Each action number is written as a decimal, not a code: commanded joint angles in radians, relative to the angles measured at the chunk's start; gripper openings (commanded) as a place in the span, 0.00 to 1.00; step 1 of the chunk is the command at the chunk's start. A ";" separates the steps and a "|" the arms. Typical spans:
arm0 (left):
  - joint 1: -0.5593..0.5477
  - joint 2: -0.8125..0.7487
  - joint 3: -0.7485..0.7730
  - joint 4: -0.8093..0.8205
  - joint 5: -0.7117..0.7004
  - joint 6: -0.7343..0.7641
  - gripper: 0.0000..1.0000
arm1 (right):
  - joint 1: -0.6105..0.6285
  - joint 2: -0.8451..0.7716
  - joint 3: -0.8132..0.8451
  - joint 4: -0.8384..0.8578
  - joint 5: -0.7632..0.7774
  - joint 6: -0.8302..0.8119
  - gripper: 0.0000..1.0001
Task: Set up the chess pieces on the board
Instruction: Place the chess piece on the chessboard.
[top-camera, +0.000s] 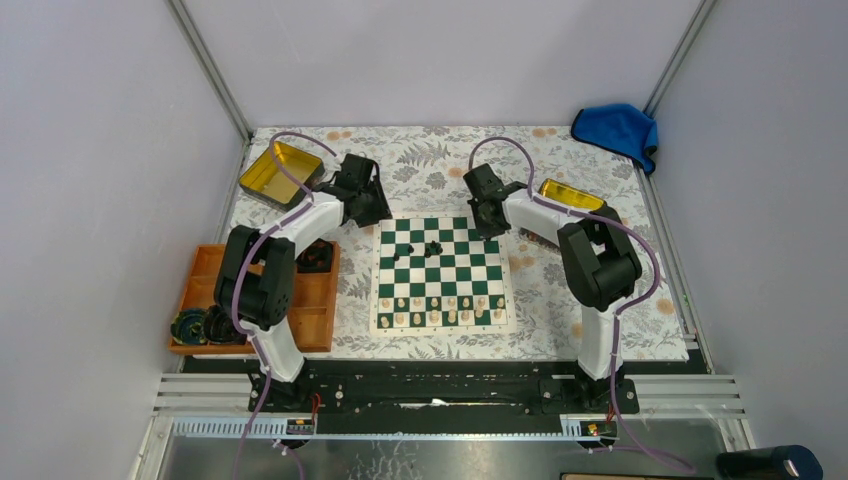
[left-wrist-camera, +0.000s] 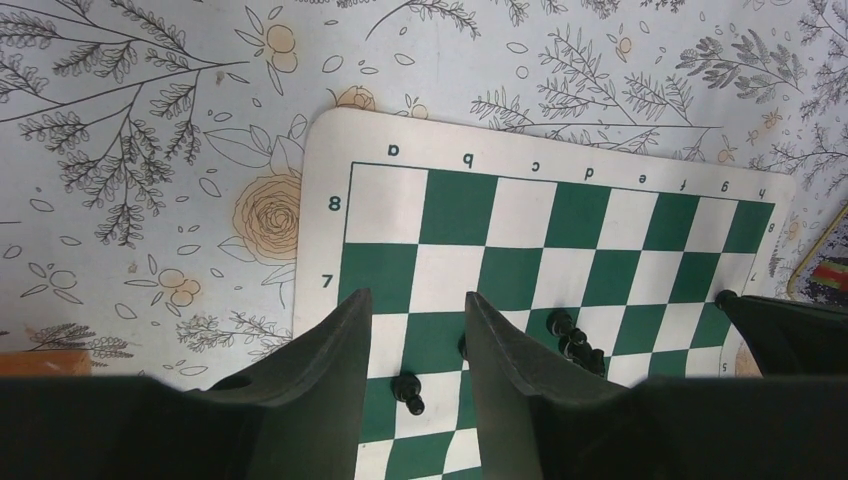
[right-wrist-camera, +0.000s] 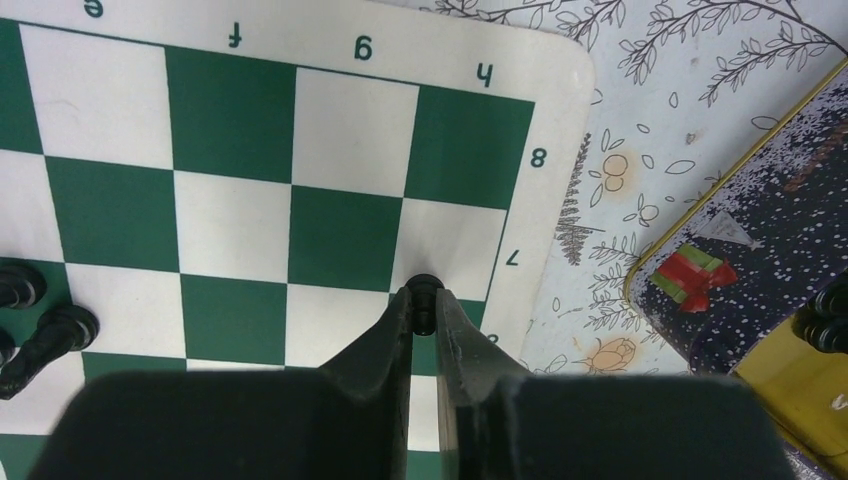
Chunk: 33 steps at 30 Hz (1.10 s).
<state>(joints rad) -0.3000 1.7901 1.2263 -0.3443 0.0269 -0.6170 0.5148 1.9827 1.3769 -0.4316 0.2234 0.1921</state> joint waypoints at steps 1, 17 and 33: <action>0.006 -0.045 0.001 -0.016 -0.024 0.026 0.46 | -0.014 -0.049 0.019 0.029 0.008 0.014 0.00; 0.006 -0.060 -0.011 -0.023 -0.024 0.023 0.46 | -0.046 -0.016 0.027 0.056 -0.036 0.021 0.00; 0.004 -0.071 -0.031 -0.024 -0.024 0.018 0.47 | -0.052 0.022 0.033 0.065 -0.065 0.023 0.24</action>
<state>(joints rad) -0.3000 1.7565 1.2037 -0.3630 0.0181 -0.6083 0.4709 1.9991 1.3769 -0.3817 0.1646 0.2100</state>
